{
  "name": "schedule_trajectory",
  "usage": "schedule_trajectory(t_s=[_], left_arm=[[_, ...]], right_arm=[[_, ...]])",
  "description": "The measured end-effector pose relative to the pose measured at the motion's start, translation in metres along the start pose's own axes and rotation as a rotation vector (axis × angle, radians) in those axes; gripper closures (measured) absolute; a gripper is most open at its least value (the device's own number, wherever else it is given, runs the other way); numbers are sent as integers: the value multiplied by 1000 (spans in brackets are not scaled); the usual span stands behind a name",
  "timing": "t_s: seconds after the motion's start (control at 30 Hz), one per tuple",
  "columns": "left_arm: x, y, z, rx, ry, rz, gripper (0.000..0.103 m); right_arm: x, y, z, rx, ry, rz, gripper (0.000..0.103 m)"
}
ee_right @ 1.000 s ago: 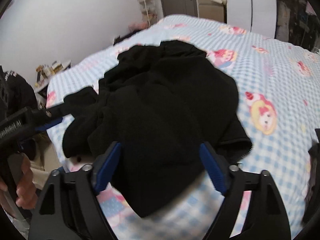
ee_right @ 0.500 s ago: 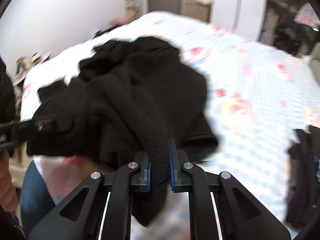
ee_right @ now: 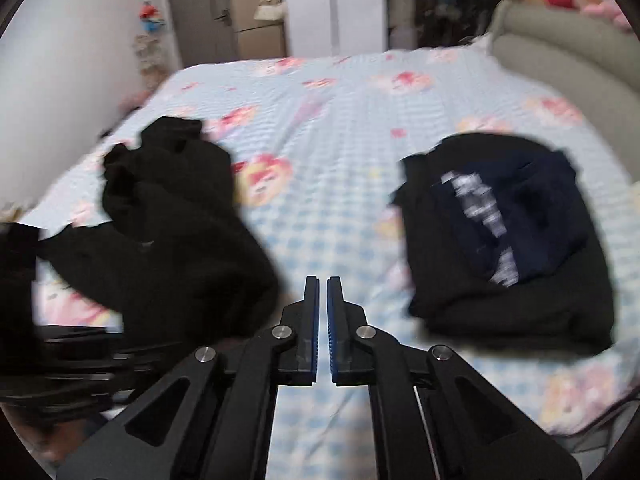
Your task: Fold clothes
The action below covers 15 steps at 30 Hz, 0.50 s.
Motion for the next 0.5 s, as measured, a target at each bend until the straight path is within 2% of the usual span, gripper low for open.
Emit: schedule_trajectory(t_s=[0.07, 0.13, 0.2, 0.23, 0.3, 0.4, 0.5], left_arm=[[-7, 11, -2, -53, -21, -30, 89], [-22, 23, -5, -92, -62, -43, 86], [-37, 34, -11, -123, -116, -19, 81], [-45, 41, -14, -146, -139, -11, 75], [-62, 64, -24, -218, -184, 19, 72], [-71, 91, -37, -292, -199, 84, 72], [-78, 120, -51, -380, -191, 128, 72]], right_arm=[[3, 19, -1, -15, 16, 89, 94], [5, 41, 1, -31, 18, 175, 79], [10, 75, 5, -87, 22, 246, 63], [15, 94, 6, -130, 25, 267, 57], [26, 128, 6, -216, 40, 305, 34], [51, 169, 2, -322, 103, 346, 31], [88, 202, -1, -424, 195, 326, 23]])
Point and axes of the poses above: each gripper's, at about its wrist camera, not at the fingertips, and x roughly the way its jaws point, y to its left, z to its top, the point moved 3 cm from there along x, roughly the way its jaws point, and after that the axes turned 2 degrees about x, right-handed, at the moved point
